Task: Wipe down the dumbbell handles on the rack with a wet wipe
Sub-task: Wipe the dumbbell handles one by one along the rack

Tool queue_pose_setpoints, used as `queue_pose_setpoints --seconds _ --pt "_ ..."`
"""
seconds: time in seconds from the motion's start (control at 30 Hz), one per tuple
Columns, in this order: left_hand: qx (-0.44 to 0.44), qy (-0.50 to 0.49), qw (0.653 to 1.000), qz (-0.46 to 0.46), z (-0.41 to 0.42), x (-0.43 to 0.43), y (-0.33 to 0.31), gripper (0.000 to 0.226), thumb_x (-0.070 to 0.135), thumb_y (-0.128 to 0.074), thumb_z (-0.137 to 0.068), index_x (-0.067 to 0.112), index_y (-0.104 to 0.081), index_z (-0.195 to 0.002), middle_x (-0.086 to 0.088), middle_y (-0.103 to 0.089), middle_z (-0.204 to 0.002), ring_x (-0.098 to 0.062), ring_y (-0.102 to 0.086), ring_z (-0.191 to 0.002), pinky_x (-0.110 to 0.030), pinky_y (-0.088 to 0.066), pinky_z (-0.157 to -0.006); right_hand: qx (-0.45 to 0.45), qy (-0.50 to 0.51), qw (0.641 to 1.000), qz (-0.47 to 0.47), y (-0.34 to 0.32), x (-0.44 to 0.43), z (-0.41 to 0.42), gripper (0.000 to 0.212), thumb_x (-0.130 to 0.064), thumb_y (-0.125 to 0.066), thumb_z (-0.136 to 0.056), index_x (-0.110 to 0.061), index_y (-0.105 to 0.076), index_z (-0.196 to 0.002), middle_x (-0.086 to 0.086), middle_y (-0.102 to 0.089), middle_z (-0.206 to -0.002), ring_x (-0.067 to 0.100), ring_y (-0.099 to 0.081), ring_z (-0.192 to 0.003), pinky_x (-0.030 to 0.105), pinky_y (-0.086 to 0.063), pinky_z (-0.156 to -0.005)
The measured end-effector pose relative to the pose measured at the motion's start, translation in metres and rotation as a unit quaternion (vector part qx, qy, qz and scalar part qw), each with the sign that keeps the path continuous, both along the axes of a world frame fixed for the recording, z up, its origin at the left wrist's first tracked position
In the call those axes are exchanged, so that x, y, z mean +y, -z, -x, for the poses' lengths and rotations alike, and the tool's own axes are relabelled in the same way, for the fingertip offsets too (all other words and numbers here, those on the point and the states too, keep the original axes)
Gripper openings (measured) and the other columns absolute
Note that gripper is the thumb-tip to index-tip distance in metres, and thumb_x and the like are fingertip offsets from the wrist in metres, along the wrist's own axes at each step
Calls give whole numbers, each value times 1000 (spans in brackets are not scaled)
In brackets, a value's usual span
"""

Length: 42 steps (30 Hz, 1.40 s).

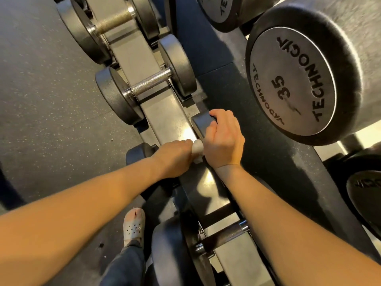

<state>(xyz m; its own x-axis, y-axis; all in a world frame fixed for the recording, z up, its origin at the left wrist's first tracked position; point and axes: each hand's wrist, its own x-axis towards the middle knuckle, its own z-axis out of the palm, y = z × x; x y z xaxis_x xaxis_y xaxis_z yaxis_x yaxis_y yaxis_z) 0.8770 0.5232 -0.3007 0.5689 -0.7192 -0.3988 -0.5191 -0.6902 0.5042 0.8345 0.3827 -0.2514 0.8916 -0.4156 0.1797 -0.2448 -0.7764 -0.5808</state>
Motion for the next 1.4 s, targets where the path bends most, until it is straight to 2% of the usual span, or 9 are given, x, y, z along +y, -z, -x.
queue_pose_setpoints --seconds 0.13,0.27,0.37,0.43,0.53,0.63,0.8,1.17,1.4 --pt "217 -75 973 -1 -23 -7 0 39 53 -42 -105 21 -63 -112 -2 -66 -109 -19 -61 -97 -39 -49 -95 -31 -2 999 19 4 -1 0 27 -11 -42 -97 -8 -65 -111 5 -58 -94 17 -52 -77 35 -47 -60" --pt "428 -237 865 109 -22 -24 -5 32 33 -53 -88 11 -73 -100 -6 -76 -97 -22 -69 -95 -37 -55 -93 -25 -10 999 21 4 -1 0 31 -16 -39 -97 -8 -64 -112 5 -57 -95 17 -51 -78 36 -47 -60" --pt "504 -305 804 84 -24 -28 -4 28 23 -47 -90 4 -68 -91 -16 -72 -84 -34 -63 -84 -44 -54 -82 2 -12 1000 17 1 -3 1 33 -21 -36 -97 -12 -62 -114 2 -56 -98 16 -51 -81 37 -49 -61" --pt "449 -242 856 83 -23 -25 -5 29 25 -46 -98 8 -69 -96 -13 -72 -94 -31 -66 -92 -45 -55 -94 10 -10 1000 12 -1 -2 1 32 -21 -37 -97 -12 -62 -115 2 -56 -99 16 -52 -82 37 -49 -62" --pt "165 -28 986 13 -14 -14 -11 22 28 -48 -105 18 -67 -109 -5 -67 -110 -24 -60 -101 -36 -49 -95 13 3 1000 -1 -3 0 0 28 -17 -42 -97 -12 -63 -115 2 -57 -98 16 -53 -83 36 -49 -63" --pt "2 10 1000 -22 -15 -1 -17 18 30 -54 -104 18 -67 -109 -4 -67 -102 -21 -61 -91 -33 -49 -86 18 5 1000 -2 -4 1 0 27 -16 -43 -98 -13 -63 -116 2 -58 -99 15 -54 -84 35 -50 -65" --pt "84 -88 992 -24 -34 21 -20 18 11 -60 -92 15 -71 -78 -5 -69 -79 -19 -61 -71 -28 -45 -63 15 6 1000 -14 -4 2 0 30 -20 -38 -96 -14 -62 -112 0 -56 -93 16 -52 -79 41 -50 -63" --pt "-33 -65 991 112 -3 -2 -13 14 31 -62 -94 25 -51 -98 1 -55 -93 -19 -50 -82 -32 -40 -70 26 15 999 -12 -6 2 0 32 -26 -38 -95 -18 -62 -114 -1 -56 -94 13 -52 -82 37 -50 -66" --pt "101 62 990 -75 -31 19 -42 25 31 -65 -94 30 -51 -74 5 -57 -76 -16 -55 -74 -26 -37 -62 21 1 1000 -18 -6 1 1 31 -26 -37 -95 -16 -61 -113 -1 -54 -91 15 -51 -79 42 -50 -64"
